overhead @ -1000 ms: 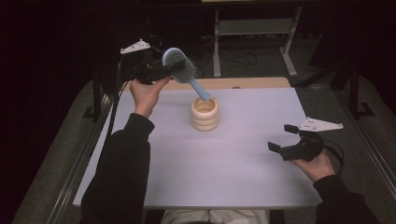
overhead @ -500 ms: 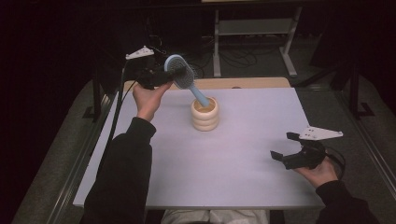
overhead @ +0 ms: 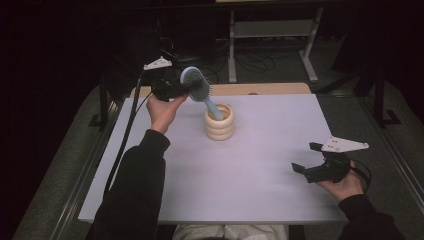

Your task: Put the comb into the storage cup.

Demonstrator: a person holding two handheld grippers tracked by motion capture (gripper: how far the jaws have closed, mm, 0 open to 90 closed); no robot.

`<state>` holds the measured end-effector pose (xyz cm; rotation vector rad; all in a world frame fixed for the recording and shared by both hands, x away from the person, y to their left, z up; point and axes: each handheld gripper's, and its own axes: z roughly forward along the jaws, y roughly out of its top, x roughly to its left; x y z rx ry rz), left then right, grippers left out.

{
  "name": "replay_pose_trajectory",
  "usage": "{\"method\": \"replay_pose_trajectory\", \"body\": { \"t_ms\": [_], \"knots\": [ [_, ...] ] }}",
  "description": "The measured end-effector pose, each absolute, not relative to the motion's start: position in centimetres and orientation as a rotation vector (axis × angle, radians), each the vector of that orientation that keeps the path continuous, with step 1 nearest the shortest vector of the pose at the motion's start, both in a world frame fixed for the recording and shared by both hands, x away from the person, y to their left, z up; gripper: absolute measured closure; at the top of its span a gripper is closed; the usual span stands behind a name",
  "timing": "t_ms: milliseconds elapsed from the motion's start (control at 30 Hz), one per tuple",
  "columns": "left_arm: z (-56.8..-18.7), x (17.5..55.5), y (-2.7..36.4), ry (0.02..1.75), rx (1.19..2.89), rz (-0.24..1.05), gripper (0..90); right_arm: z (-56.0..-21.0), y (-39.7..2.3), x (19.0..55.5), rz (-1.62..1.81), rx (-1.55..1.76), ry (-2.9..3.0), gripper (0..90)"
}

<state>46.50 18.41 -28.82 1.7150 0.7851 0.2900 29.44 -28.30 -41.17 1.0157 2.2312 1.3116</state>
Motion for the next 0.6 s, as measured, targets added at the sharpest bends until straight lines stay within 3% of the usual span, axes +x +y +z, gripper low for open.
{"method": "replay_pose_trajectory", "body": {
  "t_ms": [600],
  "knots": [
    [-31.1, 47.0, 17.2, 0.809, 1.719, 0.275, 54.9, -41.2, -29.4, 28.7, 1.388, 1.083, 2.133, 0.0]
  ]
}}
